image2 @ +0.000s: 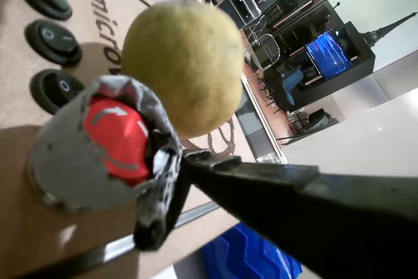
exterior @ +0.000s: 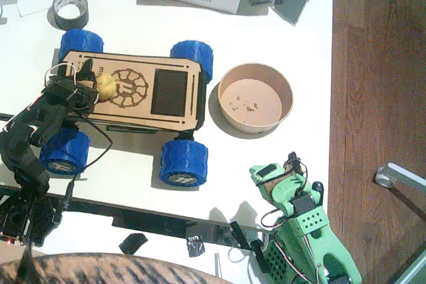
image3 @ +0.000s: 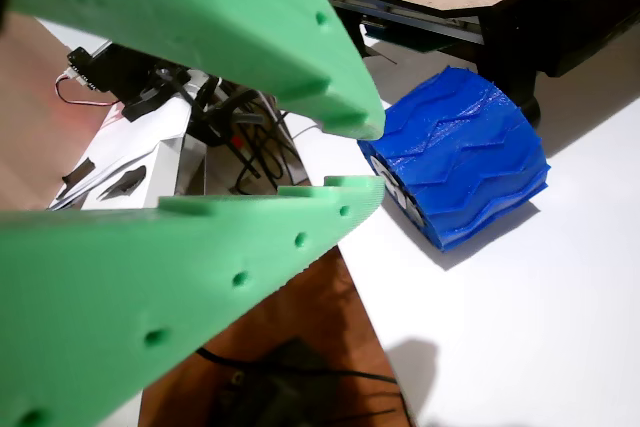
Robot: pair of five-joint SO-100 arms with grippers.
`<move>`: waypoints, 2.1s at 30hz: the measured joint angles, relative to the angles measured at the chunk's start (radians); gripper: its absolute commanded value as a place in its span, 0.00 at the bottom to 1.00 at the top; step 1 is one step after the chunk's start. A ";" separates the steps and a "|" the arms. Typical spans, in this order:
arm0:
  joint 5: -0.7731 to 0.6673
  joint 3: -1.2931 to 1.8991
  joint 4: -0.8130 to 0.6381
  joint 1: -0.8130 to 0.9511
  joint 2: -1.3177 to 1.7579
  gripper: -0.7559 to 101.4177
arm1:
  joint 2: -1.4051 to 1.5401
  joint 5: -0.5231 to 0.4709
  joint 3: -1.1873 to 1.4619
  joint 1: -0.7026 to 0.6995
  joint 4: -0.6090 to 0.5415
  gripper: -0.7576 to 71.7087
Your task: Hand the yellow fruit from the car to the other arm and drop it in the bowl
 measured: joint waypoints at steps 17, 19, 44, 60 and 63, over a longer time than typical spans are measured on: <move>0.000 -0.005 -0.083 0.041 -0.020 0.50 | 0.000 0.000 0.000 0.000 0.000 0.01; 0.000 -0.005 -0.084 0.043 -0.023 0.50 | 0.000 0.000 0.000 0.000 0.000 0.01; 0.000 -0.006 -0.112 0.044 -0.052 0.47 | 0.000 0.000 0.000 0.000 0.000 0.01; 0.000 -0.014 -0.114 0.041 -0.055 0.01 | 0.000 0.000 0.000 0.000 0.000 0.01; 0.000 -0.014 -0.114 0.041 -0.055 0.01 | 0.000 0.000 0.000 0.000 0.000 0.01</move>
